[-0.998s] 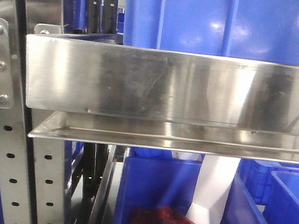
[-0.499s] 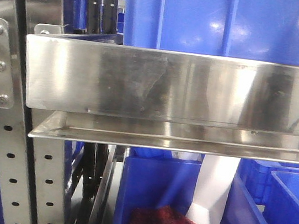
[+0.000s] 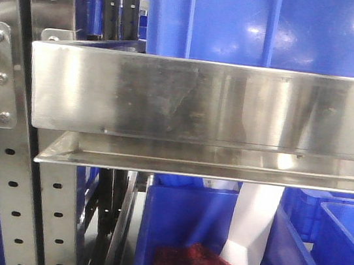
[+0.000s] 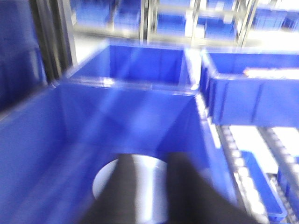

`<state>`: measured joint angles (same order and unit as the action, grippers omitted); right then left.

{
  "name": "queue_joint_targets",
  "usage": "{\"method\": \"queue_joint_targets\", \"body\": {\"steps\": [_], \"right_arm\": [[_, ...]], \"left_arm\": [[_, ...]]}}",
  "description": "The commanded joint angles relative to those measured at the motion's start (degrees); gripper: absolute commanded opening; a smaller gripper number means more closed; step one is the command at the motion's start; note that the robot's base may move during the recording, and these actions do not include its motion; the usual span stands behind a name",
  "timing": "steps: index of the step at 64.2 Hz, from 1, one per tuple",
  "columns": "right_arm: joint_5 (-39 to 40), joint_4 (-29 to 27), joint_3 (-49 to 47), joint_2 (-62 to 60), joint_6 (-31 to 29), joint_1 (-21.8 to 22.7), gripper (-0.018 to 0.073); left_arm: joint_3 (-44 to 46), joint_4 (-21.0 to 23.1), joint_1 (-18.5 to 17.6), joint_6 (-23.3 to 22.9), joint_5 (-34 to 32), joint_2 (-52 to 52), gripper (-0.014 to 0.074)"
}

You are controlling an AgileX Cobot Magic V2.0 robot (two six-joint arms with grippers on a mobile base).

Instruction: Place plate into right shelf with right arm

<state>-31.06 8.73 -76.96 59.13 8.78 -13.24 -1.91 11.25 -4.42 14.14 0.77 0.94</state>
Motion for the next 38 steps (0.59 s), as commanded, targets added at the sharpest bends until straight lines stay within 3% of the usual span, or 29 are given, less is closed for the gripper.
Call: {"method": "queue_joint_targets", "body": {"steps": [1,23,38], "right_arm": [[3.42,0.15,3.99,-6.01,-0.03,0.31,0.0057],[12.07,-0.13,35.41,-29.89,-0.03,0.31,0.0055],[13.68,-0.13,46.67,-40.05,-0.03,0.31,0.0055]], "left_arm": [[-0.53,0.12,0.1,-0.14,-5.09,0.67,-0.0047],[-0.53,0.12,0.1,-0.14,-5.09,0.67,-0.0047],[-0.53,0.12,0.1,-0.14,-5.09,0.67,-0.0047]]}}
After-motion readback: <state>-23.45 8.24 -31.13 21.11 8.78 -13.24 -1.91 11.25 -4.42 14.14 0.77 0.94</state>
